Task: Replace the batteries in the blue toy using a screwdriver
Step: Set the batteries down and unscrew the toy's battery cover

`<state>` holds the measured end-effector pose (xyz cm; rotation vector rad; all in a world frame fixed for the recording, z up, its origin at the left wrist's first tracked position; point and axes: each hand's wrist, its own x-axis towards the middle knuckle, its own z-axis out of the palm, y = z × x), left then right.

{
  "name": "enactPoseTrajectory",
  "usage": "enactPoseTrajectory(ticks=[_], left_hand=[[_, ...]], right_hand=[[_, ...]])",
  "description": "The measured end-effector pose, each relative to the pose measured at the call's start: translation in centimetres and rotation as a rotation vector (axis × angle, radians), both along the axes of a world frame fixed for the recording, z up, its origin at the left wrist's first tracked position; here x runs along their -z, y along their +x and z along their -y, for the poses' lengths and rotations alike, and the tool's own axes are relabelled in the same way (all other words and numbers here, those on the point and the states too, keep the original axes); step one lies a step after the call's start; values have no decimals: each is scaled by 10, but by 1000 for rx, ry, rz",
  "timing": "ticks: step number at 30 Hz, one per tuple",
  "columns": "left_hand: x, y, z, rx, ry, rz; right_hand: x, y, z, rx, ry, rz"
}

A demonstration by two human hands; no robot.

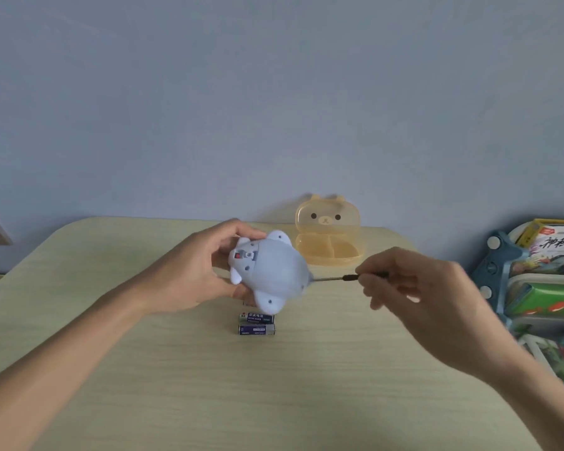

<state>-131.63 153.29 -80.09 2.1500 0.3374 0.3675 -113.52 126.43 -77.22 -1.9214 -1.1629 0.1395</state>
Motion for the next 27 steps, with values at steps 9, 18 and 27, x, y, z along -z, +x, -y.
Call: enactPoseTrajectory(ticks=[9,18,27], left_hand=[[22,-21,77,142,-244,-92],[17,-25,96,91,-166,-142],[10,-27,101,89,-138,-156]], right_hand=[[-29,-23,33,-199,20,194],[-21,-31,43,-236,-30,314],[-17,-34,39,-266,-21,309]])
